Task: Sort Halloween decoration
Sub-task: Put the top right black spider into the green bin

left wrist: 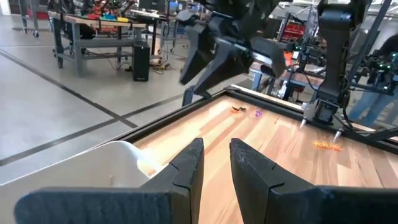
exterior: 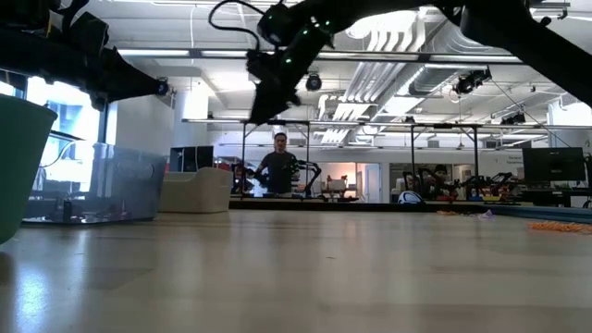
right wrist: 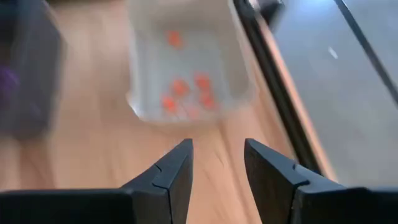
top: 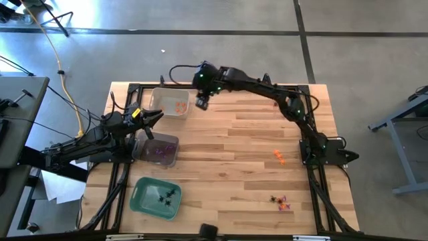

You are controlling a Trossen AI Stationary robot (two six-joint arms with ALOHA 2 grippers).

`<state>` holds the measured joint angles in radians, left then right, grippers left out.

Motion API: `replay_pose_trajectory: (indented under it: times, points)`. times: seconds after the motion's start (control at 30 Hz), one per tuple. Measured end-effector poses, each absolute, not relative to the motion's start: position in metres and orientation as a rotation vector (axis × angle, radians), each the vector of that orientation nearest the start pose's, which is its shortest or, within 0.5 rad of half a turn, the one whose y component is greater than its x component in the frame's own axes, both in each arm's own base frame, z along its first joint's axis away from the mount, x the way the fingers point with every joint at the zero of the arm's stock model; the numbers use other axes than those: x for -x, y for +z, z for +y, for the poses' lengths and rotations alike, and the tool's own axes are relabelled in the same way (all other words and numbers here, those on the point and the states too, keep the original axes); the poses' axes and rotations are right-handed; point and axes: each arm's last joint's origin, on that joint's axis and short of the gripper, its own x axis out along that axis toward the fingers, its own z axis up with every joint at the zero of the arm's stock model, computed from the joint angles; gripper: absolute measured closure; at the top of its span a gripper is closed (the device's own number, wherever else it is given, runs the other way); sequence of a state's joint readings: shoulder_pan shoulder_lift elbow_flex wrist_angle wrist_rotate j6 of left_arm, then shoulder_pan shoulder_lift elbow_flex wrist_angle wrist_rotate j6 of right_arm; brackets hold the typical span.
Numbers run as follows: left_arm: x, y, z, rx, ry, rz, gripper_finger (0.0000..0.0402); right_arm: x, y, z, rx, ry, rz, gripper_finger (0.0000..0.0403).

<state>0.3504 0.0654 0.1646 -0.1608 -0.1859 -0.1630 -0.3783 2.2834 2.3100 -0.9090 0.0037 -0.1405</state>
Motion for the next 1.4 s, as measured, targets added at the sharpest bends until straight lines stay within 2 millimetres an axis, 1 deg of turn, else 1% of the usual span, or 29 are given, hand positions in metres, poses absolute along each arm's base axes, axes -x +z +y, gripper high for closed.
replay_pose_trajectory:
  times: [0.2, 0.27, 0.47, 0.53, 0.6, 0.7, 0.77, 0.87, 0.93, 1.1, 1.17, 1.27, 1.4]
  points:
    - [-0.083, 0.199, 0.036, 0.164, 0.539, 0.021, 0.0337, -0.427, 0.317, -0.181, -0.031, -0.339, 1.063, 0.0265]
    - [-0.083, 0.199, 0.036, 0.164, 0.539, 0.02, 0.0337, -0.416, 0.317, -0.18, -0.052, -0.33, 1.148, 0.0265]
    - [-0.083, 0.196, 0.036, 0.175, 0.541, 0.051, 0.0337, -0.395, 0.309, -0.182, -0.124, -0.285, 1.346, 0.0265]
    - [-0.083, 0.194, 0.036, 0.177, 0.543, 0.07, 0.0337, -0.388, 0.302, -0.185, -0.15, -0.28, 1.401, 0.0265]
    - [-0.083, 0.192, 0.036, 0.179, 0.544, 0.083, 0.0337, -0.377, 0.295, -0.188, -0.182, -0.287, 1.458, 0.0265]
    - [-0.083, 0.192, 0.036, 0.186, 0.545, 0.082, 0.0337, -0.351, 0.289, -0.193, -0.237, -0.335, 1.501, 0.0265]
    - [-0.083, 0.192, 0.036, 0.186, 0.544, 0.082, 0.0337, -0.332, 0.28, -0.195, -0.277, -0.381, 1.506, 0.0265]
    - [-0.083, 0.192, 0.036, 0.186, 0.544, 0.082, 0.0337, -0.3, 0.269, -0.193, -0.315, -0.453, 1.446, 0.0265]
    - [-0.083, 0.192, 0.036, 0.186, 0.545, 0.081, 0.0337, -0.277, 0.262, -0.19, -0.336, -0.509, 1.369, 0.0265]
    - [-0.083, 0.193, 0.036, 0.194, 0.548, 0.076, 0.0337, -0.225, 0.236, -0.175, -0.394, -0.62, 1.236, 0.0265]
    - [-0.083, 0.193, 0.036, 0.2, 0.548, 0.073, 0.0337, -0.206, 0.223, -0.169, -0.433, -0.663, 1.213, 0.0265]
    - [-0.083, 0.193, 0.036, 0.213, 0.549, 0.064, 0.0337, -0.185, 0.202, -0.163, -0.473, -0.719, 1.199, 0.0265]
    - [-0.083, 0.193, 0.036, 0.215, 0.548, 0.064, 0.0337, -0.165, 0.178, -0.164, -0.481, -0.81, 1.193, 0.0265]
